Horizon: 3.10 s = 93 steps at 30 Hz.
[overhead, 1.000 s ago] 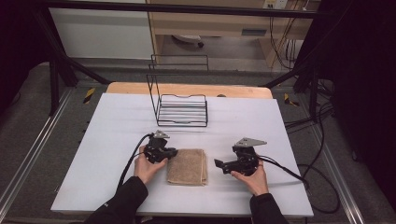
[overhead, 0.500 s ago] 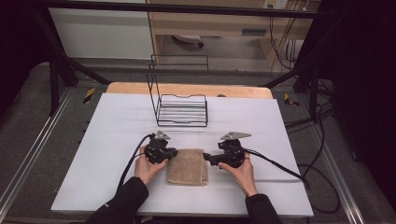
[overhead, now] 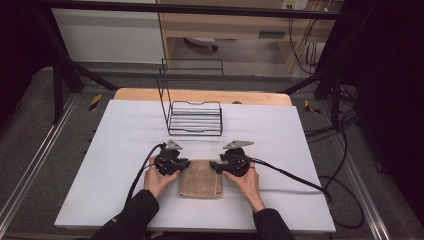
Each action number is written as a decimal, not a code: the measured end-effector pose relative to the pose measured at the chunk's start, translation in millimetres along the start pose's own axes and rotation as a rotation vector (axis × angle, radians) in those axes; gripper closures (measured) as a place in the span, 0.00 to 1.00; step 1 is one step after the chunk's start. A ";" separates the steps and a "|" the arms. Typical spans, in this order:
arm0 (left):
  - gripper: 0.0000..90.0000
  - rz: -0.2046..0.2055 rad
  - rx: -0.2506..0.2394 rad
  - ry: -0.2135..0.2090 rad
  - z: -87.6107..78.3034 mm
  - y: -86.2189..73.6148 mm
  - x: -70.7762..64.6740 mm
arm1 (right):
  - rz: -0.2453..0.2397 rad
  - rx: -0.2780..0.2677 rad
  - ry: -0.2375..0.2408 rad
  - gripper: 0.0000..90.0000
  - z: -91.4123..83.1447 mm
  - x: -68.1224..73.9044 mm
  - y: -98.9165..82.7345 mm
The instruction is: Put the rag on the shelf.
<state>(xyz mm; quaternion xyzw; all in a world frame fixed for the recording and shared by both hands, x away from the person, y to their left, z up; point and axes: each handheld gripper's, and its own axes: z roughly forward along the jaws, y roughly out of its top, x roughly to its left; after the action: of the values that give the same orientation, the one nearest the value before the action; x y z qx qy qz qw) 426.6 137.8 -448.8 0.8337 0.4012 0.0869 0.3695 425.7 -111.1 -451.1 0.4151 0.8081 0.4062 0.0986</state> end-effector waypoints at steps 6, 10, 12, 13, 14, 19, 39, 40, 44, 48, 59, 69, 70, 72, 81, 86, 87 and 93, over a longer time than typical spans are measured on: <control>0.90 0.007 -0.001 -0.003 0.0 -0.1 0.5 | 0.041 0.028 0.025 0.68 1.0 1.1 -1.3; 0.90 0.009 -0.001 -0.004 0.0 -0.1 0.6 | 0.068 0.041 0.037 0.74 1.5 1.6 -1.8; 0.90 0.008 -0.001 -0.004 0.0 0.0 0.7 | 0.088 0.048 0.048 0.79 1.8 2.1 -1.8; 0.90 0.007 0.000 -0.005 0.0 0.0 0.8 | 0.090 0.048 0.049 0.80 1.9 2.1 -1.9; 0.90 0.005 -0.001 -0.005 0.1 0.1 0.8 | 0.090 0.048 0.049 0.80 1.9 2.1 -1.9; 0.90 -0.001 0.002 -0.010 -0.1 0.1 1.6 | 0.116 0.058 0.076 0.89 2.6 2.0 -1.4; 0.94 -0.023 -0.047 -0.049 -14.2 3.0 4.5 | 0.093 -0.001 0.094 0.92 -11.1 5.4 2.7; 0.94 -0.024 -0.054 -0.052 -16.3 3.6 4.3 | 0.090 -0.012 0.098 0.92 -12.6 5.7 3.3; 0.94 -0.019 -0.082 -0.063 -24.7 5.6 3.0 | 0.087 -0.041 0.108 0.92 -20.1 7.0 5.7; 0.94 -0.008 -0.106 -0.066 -32.3 7.0 0.5 | 0.082 -0.061 0.119 0.92 -26.2 8.9 7.0; 0.95 0.026 -0.155 -0.065 -49.8 12.7 -9.6 | 0.069 -0.112 0.125 0.93 -39.5 11.3 11.0; 0.95 0.045 -0.208 -0.069 -64.6 18.6 -17.4 | 0.048 -0.172 0.124 0.93 -55.8 14.2 18.1; 0.95 0.047 -0.210 -0.070 -65.6 19.0 -17.9 | 0.043 -0.180 0.122 0.93 -57.2 14.1 18.7; 0.95 0.054 -0.219 -0.066 -68.3 20.1 -19.7 | 0.039 -0.194 0.122 0.93 -60.7 14.8 19.9; 0.95 0.069 -0.251 -0.059 -77.3 23.4 -23.9 | 0.009 -0.228 0.113 0.93 -70.5 19.1 24.9; 0.95 0.075 -0.273 -0.057 -83.8 25.8 -25.1 | -0.009 -0.254 0.106 0.93 -76.6 22.5 28.2; 0.95 0.077 -0.278 -0.058 -85.0 26.1 -25.4 | -0.014 -0.259 0.107 0.93 -77.8 22.9 28.7; 0.95 0.076 -0.304 -0.052 -90.0 28.3 -26.3 | -0.024 -0.293 0.105 0.93 -85.6 27.5 32.8</control>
<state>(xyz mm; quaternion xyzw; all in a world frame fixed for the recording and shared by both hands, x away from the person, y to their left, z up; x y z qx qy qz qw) 386.6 156.2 -361.3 0.7848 0.3417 0.1388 0.4981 385.1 -129.0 -366.4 0.3649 0.7491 0.5397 0.1203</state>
